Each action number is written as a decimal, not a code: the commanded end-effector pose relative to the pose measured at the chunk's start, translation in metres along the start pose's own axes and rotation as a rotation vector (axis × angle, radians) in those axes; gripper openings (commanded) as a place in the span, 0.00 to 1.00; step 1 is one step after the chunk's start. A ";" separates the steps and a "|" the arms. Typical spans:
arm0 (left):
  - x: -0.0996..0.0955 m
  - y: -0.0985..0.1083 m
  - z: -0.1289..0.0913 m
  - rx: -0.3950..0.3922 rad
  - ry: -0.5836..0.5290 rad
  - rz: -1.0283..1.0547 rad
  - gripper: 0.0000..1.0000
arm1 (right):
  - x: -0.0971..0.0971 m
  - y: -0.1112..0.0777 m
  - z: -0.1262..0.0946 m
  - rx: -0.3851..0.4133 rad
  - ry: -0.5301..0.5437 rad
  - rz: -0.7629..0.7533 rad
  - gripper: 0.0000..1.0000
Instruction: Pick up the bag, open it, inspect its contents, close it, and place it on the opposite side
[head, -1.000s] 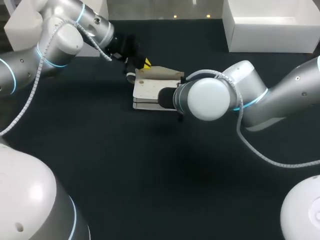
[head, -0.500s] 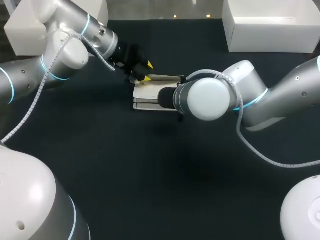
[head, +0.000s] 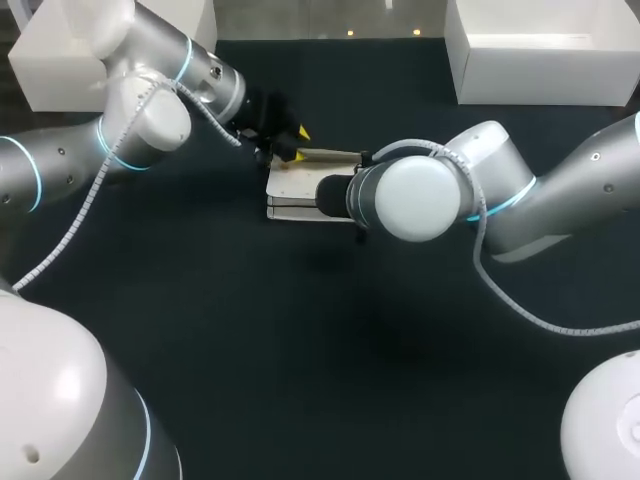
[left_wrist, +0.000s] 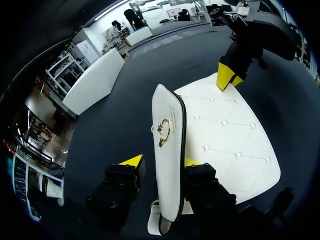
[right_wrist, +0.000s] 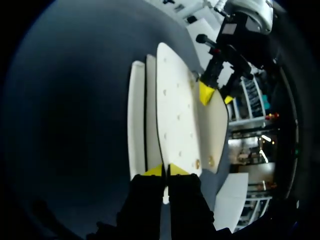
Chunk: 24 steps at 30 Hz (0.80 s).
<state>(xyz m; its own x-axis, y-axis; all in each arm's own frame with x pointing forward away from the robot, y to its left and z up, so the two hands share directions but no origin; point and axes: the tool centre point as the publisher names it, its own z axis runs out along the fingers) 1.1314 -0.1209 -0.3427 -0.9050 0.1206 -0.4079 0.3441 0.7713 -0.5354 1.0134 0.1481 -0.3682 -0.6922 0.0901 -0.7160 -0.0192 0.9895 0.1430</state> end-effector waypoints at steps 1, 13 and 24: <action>-0.010 0.003 0.009 0.003 0.016 -0.008 0.44 | 0.002 -0.001 0.000 -0.003 -0.004 0.000 0.00; -0.012 0.004 0.014 -0.009 0.037 -0.019 0.31 | 0.002 -0.001 0.000 -0.003 -0.004 0.000 0.00; -0.013 0.005 0.015 -0.015 0.043 -0.023 0.00 | 0.002 -0.001 0.000 -0.003 -0.004 0.000 0.00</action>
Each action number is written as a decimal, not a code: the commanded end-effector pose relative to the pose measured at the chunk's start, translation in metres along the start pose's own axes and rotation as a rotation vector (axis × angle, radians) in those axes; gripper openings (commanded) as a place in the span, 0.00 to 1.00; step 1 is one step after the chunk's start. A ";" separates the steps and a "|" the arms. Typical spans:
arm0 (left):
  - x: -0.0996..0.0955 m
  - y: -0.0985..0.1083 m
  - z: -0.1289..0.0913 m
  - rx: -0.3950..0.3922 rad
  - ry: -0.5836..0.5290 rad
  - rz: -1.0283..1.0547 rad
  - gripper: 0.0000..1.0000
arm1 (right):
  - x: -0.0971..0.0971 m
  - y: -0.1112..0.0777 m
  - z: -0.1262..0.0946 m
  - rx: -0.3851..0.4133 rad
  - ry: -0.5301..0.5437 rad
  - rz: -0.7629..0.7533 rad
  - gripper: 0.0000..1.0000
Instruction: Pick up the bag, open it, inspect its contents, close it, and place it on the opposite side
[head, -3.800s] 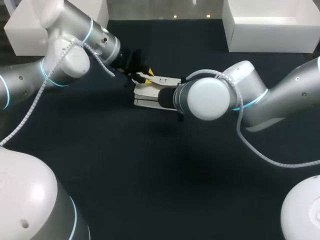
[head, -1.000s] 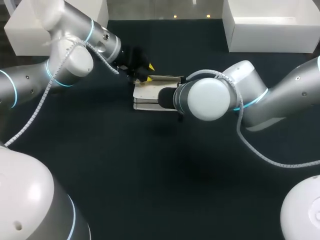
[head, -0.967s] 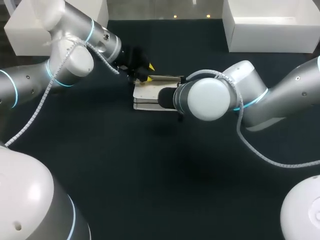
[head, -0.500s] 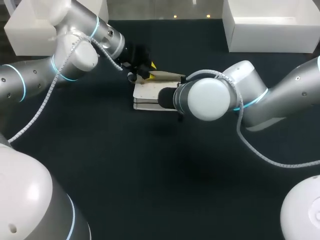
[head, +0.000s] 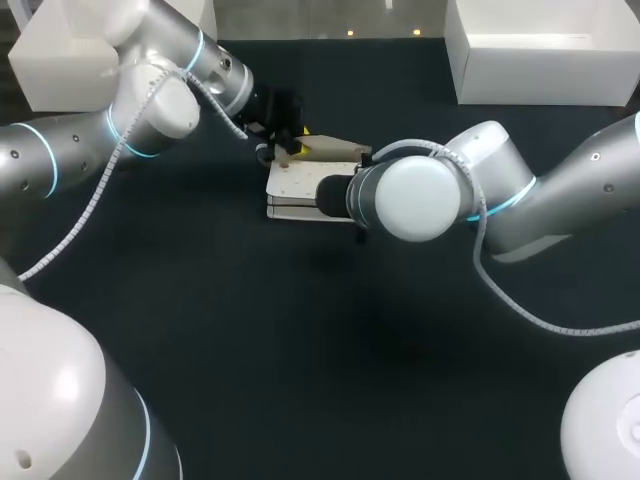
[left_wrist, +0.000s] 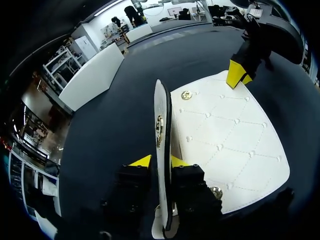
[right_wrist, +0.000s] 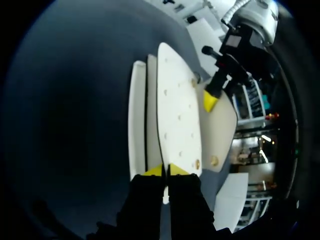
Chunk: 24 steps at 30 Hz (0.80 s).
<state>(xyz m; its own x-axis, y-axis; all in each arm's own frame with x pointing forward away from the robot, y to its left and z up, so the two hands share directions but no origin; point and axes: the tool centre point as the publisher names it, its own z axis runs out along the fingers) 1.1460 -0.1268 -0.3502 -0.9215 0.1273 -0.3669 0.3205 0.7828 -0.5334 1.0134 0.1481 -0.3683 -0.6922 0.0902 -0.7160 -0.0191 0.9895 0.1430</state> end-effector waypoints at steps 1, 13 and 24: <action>-0.002 0.000 0.002 -0.002 0.006 0.000 0.00 | 0.001 -0.001 0.000 -0.003 -0.004 0.000 0.00; -0.002 -0.003 -0.001 -0.020 0.030 0.009 0.00 | 0.001 -0.001 0.000 -0.003 -0.004 0.000 0.01; -0.008 -0.016 -0.026 -0.030 0.016 0.003 0.00 | -0.022 0.001 -0.035 -0.041 0.036 0.038 1.00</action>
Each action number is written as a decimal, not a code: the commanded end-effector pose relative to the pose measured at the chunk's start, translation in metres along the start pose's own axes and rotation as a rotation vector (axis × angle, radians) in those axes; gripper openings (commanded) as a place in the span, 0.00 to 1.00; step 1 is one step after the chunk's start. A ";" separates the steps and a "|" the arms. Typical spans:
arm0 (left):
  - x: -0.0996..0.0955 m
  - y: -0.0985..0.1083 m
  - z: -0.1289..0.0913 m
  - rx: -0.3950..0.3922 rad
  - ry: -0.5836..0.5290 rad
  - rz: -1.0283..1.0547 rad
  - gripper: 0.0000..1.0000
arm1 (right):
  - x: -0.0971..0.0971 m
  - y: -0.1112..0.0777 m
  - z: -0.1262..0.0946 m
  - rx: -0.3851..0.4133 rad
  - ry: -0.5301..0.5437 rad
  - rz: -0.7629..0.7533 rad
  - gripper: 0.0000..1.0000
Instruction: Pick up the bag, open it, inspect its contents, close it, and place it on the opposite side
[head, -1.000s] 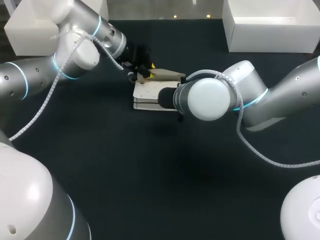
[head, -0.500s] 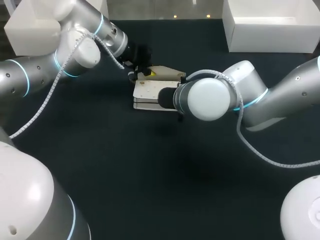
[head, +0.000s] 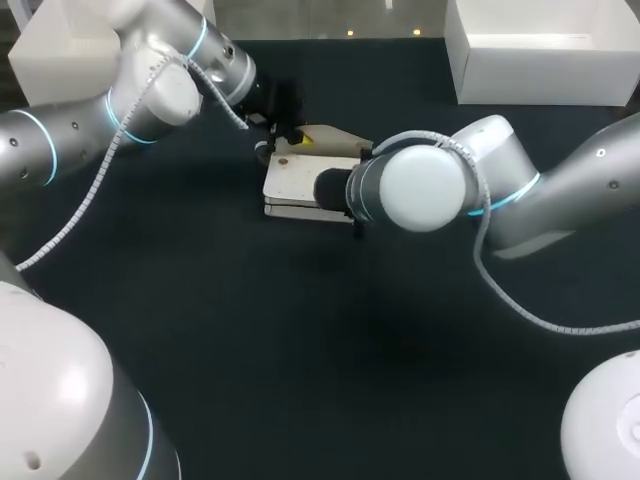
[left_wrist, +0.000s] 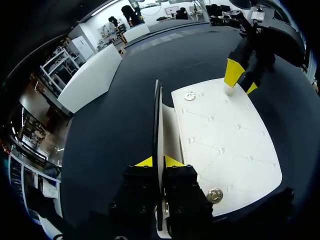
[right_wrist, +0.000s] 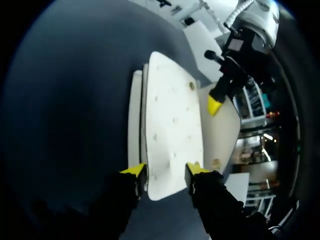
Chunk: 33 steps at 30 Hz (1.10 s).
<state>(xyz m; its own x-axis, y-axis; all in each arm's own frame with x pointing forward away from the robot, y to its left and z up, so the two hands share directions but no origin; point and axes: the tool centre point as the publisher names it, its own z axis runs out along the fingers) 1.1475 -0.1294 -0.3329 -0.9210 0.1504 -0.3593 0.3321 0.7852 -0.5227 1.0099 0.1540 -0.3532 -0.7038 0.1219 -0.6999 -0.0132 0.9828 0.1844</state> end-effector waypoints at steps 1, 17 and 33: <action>-0.001 -0.006 -0.017 -0.024 -0.005 -0.012 0.00 | -0.016 -0.006 -0.027 -0.021 0.026 0.007 1.00; -0.009 -0.030 -0.071 0.023 -0.001 -0.087 0.00 | -0.053 0.004 -0.077 -0.040 0.038 0.003 0.01; -0.004 -0.043 -0.098 0.029 -0.019 -0.100 0.00 | -0.071 0.010 -0.094 -0.057 0.051 0.007 0.00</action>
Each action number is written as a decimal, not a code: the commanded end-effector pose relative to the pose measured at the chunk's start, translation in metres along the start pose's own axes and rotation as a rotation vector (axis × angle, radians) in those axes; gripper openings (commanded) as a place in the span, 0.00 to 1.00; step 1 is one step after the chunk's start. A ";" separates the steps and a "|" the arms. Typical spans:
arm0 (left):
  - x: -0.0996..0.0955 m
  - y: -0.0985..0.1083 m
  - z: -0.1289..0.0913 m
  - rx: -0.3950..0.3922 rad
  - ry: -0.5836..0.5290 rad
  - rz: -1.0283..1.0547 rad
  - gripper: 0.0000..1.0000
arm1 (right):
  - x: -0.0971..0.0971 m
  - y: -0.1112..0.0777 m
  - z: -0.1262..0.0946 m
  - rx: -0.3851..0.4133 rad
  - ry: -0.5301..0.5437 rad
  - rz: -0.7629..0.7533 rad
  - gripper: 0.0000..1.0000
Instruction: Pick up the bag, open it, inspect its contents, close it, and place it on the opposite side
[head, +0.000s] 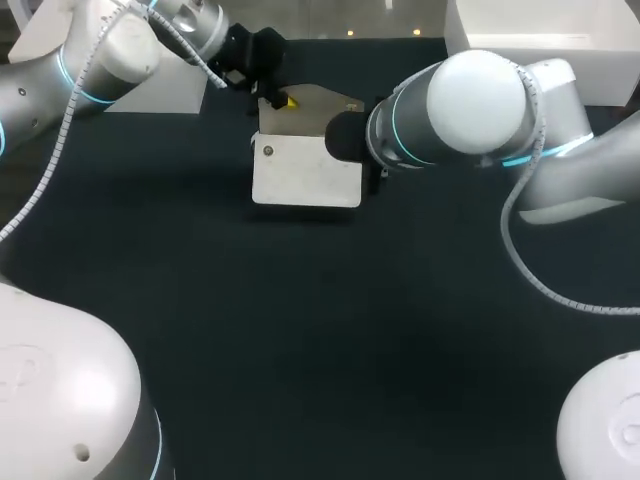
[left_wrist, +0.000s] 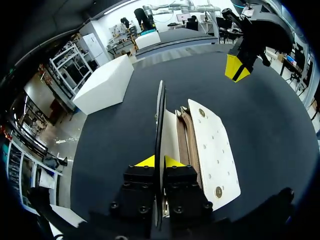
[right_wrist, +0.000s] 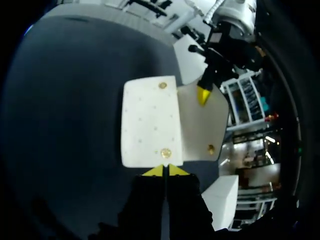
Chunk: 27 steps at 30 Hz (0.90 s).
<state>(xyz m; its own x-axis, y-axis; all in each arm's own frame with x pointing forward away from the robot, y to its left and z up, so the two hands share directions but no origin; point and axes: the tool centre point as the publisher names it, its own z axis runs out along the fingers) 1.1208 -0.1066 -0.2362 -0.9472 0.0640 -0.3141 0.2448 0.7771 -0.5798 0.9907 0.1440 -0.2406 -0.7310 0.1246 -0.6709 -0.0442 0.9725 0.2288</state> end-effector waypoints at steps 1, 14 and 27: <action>0.003 -0.002 -0.004 -0.002 -0.006 0.000 0.00 | -0.004 -0.001 -0.001 -0.002 0.012 -0.002 0.00; 0.009 -0.009 -0.011 0.002 -0.007 -0.001 0.00 | -0.011 0.007 0.002 -0.013 0.008 0.000 0.00; 0.016 -0.024 -0.017 -0.003 0.003 -0.057 0.00 | -0.020 0.025 0.017 -0.024 -0.021 -0.039 0.00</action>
<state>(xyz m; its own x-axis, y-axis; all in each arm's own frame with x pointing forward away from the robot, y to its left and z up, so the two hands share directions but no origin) 1.0982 -0.1129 -0.2165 -0.9600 0.0244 -0.2789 0.1914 0.7840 -0.5905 1.0096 0.1608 -0.2288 -0.7158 0.0923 -0.6922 -0.0923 0.9700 0.2248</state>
